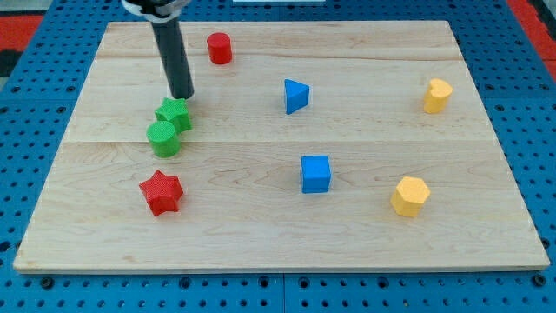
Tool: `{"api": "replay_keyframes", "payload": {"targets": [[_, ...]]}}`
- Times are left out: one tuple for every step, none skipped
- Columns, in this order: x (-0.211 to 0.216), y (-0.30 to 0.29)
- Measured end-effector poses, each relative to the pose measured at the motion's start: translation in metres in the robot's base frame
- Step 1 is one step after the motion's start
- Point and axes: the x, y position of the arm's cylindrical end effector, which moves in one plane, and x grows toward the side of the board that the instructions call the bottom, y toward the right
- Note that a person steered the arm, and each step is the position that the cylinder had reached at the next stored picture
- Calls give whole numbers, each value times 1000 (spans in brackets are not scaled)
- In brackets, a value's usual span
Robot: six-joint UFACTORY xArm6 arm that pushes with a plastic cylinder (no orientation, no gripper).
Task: Push red star towards center
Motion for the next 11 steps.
{"api": "replay_keyframes", "payload": {"targets": [[19,-19],[37,-38],[33,-48],[64,-96],[133,-97],[192,-75],[209,-28],[188,-22],[187,16],[180,54],[152,69]]}}
